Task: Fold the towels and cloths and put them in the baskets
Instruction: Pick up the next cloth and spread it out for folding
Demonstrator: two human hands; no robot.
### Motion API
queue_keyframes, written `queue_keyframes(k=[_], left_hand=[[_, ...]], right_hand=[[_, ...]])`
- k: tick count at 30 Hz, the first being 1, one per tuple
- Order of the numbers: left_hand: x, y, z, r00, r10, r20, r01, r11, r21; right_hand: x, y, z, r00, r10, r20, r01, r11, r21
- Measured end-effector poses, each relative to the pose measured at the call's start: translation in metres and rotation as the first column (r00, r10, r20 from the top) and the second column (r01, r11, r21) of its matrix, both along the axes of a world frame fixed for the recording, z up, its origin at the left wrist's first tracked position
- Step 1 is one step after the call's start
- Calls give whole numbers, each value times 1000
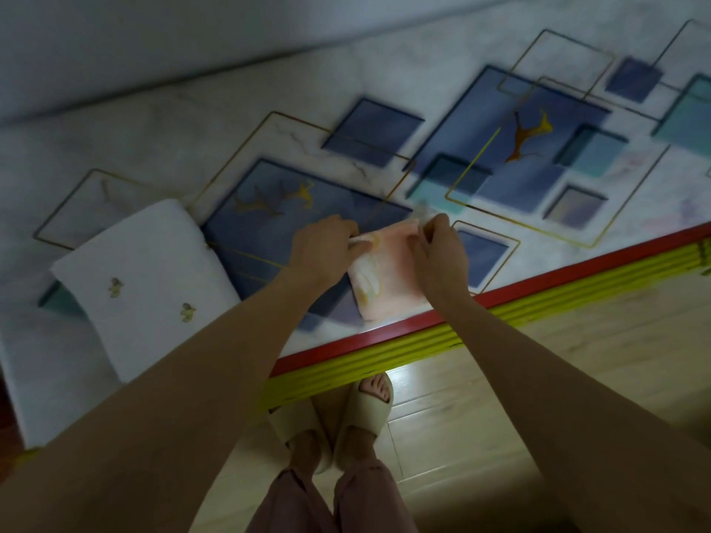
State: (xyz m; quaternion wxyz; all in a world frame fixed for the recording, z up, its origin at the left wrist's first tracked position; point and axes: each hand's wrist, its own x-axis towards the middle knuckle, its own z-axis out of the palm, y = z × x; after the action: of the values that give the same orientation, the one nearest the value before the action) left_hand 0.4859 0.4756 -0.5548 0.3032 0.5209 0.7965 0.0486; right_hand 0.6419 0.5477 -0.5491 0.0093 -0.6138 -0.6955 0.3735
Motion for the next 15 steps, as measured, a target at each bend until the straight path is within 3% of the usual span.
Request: queue_keyframes(k=[3, 5, 7, 10, 13, 15], left_hand=[[6, 1, 2, 997, 8, -82, -9, 1000, -12], [5, -2, 1, 990, 118, 79, -120, 993, 19], [1, -9, -1, 913, 236, 334, -265, 963, 44], [-9, -26, 5, 803, 320, 503, -403, 913, 64], [-19, -42, 21, 516, 500, 695, -668, 743, -39], [-29, -52, 31, 363, 556, 748, -739, 660, -132]], right_hand=[[-9, 2, 6, 1000, -29, -3, 29, 996, -86], [-15, 3, 10, 999, -37, 10, 38, 981, -190], [-19, 4, 14, 998, -51, 23, 55, 955, -292], [-25, 3, 18, 995, -94, -32, 70, 896, -438], [-35, -5, 25, 983, -140, -122, 49, 828, -559], [-43, -13, 32, 968, -174, -182, 27, 791, -611]])
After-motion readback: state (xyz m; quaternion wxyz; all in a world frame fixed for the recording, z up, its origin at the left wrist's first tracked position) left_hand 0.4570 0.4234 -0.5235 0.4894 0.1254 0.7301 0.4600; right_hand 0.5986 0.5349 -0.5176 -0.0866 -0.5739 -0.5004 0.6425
